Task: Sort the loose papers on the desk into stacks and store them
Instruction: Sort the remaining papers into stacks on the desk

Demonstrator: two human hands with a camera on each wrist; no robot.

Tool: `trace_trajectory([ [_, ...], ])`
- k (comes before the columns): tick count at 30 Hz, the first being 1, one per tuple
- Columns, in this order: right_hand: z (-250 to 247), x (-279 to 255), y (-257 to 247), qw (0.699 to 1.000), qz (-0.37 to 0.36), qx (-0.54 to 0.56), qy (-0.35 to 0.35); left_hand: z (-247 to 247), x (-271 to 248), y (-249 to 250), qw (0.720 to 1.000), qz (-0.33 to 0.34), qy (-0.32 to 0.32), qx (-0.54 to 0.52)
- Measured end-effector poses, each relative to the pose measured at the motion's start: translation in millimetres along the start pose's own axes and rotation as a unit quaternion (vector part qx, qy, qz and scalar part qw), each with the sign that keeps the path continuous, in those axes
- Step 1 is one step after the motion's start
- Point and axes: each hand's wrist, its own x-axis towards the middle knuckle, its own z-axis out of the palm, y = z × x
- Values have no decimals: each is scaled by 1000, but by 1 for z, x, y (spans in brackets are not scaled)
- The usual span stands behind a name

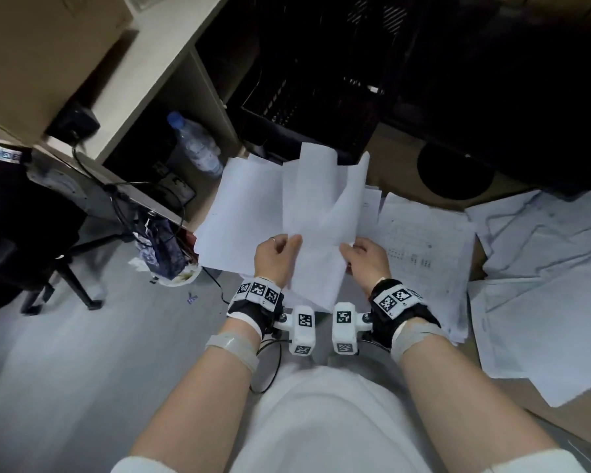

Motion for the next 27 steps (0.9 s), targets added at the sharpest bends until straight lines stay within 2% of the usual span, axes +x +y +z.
trace_trajectory([
  [2, -7, -2, 2, 999, 28, 27, 14, -2, -8, 0, 1000, 3, 6, 10],
  [6, -21, -9, -9, 992, 72, 106, -24, -7, -12, 1, 999, 8, 26, 17],
  [10, -21, -15, -9, 999, 47, 10, -24, -12, -12, -1, 999, 13, 23, 33],
  [13, -17, -11, 3, 998, 1, -65, 21, -20, -9, -8, 999, 3, 28, 37],
  [16, -12, -2, 14, 992, 26, -108, 52, -29, -2, -14, 998, -12, 36, 42],
  [20, 13, 6, 18, 984, 61, -158, 52, -53, 19, -25, 996, -31, 63, 51],
  [27, 95, 30, -1, 984, 51, -166, 33, -122, 73, -24, 989, -14, 130, 69],
])
